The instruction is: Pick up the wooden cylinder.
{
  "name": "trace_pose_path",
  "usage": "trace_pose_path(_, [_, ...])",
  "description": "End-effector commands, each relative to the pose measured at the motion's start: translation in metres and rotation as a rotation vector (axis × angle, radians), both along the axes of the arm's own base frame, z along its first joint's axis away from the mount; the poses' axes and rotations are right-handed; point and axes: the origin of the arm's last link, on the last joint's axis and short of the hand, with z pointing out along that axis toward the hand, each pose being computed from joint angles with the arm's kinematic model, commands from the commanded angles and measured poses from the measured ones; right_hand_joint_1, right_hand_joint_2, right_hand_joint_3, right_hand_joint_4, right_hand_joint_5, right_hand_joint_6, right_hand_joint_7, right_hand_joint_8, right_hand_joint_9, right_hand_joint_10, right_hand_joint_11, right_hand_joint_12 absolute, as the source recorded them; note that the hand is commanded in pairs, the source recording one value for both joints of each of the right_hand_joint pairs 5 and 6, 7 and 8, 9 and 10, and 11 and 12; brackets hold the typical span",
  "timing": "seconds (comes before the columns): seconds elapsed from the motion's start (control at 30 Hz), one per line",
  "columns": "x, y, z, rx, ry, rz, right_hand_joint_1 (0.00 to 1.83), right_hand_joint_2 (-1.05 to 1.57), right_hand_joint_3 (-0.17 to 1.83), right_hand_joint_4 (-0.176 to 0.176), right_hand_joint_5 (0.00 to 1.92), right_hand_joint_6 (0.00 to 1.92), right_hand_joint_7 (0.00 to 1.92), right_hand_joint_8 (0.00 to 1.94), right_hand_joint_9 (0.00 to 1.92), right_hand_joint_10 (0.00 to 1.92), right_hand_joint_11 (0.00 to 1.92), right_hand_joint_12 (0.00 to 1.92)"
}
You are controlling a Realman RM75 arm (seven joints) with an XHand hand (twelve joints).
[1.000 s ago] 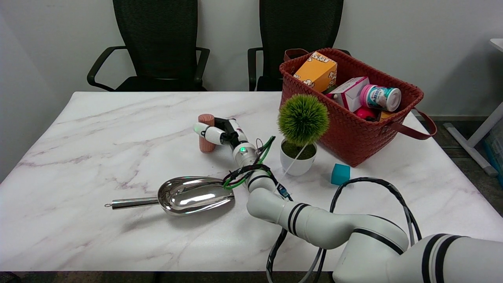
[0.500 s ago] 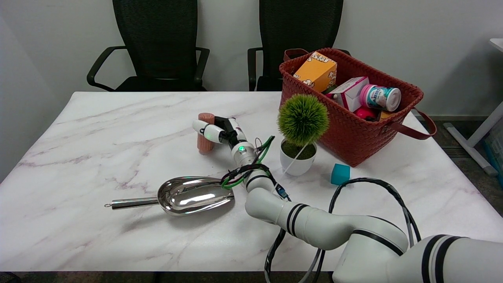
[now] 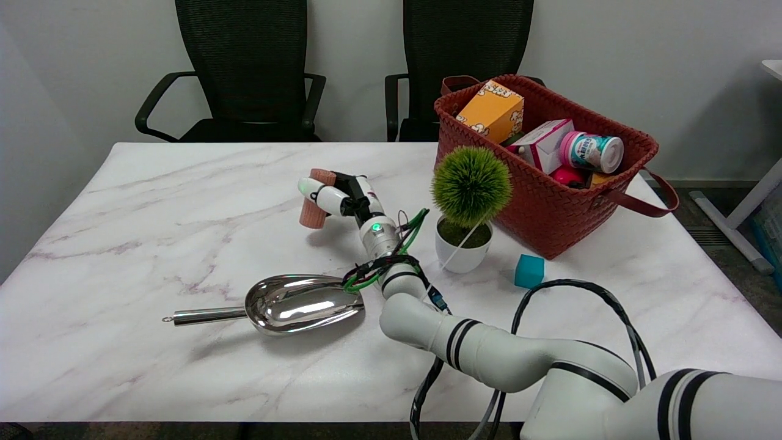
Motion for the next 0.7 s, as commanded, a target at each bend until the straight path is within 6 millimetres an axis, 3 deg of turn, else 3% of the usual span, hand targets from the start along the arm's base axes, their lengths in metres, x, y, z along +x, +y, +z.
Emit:
trace_pose_path(0.03, [0.019, 0.002, 0.005, -0.038, -0.015, 0.094, 0.99, 1.15, -0.17, 0.0, 0.74, 0.74, 1.08, 1.08, 0.83, 0.83, 0.95, 0.95])
trace_pose_path(0.7, [0.071, 0.005, 0.003, -0.021, -0.007, 0.294, 1.0, 1.15, -0.17, 0.0, 0.74, 0.74, 1.11, 1.11, 0.86, 0.86, 0.97, 0.97])
